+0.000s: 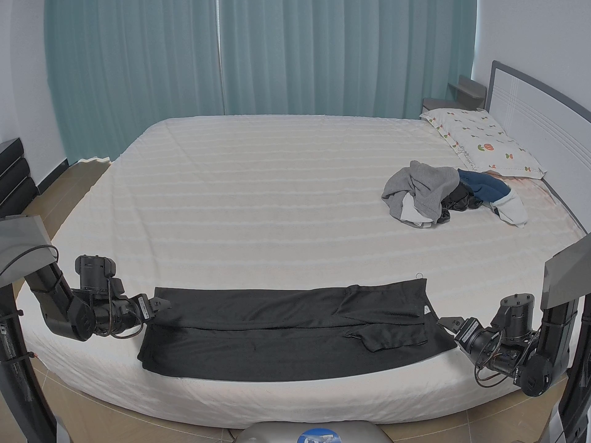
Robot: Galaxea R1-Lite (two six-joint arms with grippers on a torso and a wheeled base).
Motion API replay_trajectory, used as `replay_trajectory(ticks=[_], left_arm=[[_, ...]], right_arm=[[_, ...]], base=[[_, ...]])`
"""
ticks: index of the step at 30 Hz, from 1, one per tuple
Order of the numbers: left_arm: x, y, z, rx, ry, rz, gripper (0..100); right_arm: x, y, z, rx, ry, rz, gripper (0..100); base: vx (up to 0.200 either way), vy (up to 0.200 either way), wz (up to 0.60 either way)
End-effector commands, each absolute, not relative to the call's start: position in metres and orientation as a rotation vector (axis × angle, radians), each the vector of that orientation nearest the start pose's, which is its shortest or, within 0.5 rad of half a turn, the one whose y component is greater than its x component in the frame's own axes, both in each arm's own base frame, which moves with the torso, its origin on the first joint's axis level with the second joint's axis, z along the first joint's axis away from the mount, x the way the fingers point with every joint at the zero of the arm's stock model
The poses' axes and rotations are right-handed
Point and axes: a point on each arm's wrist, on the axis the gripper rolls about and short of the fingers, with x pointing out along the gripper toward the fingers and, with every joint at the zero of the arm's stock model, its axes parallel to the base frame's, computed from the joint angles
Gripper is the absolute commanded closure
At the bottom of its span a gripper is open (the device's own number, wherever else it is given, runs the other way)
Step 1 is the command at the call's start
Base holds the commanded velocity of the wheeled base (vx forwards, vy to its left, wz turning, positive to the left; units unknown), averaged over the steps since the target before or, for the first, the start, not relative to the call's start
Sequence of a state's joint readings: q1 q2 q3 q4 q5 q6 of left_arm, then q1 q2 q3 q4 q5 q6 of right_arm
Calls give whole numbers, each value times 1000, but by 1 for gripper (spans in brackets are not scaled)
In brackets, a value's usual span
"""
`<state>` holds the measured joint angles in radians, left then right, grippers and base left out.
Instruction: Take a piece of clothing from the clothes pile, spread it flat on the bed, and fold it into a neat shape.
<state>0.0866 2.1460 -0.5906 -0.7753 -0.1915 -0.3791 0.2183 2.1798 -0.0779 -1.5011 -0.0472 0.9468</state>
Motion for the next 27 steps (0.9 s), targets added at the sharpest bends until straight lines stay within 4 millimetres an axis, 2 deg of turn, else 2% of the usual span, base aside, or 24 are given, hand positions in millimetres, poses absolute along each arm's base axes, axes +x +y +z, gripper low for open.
replay_trajectory(ticks=[1,9,15,16,27], left_arm=[[321,23,-16,-424,833,20,0],[327,22,-33,-439,858,-25,0],[326,22,-31,-441,805,-31,0],[322,21,-31,-441,814,-32,100],[322,13,-31,-430,819,-50,100]], right_arm=[[225,50,-7,832,655,-136,0],[223,56,-9,829,678,-116,0],[221,57,-11,823,689,-114,0],[222,58,-10,825,679,-106,0],[221,58,-11,824,678,-104,0]], base=[[0,0,0],[0,0,0],[0,0,0],[0,0,0],[0,0,0]])
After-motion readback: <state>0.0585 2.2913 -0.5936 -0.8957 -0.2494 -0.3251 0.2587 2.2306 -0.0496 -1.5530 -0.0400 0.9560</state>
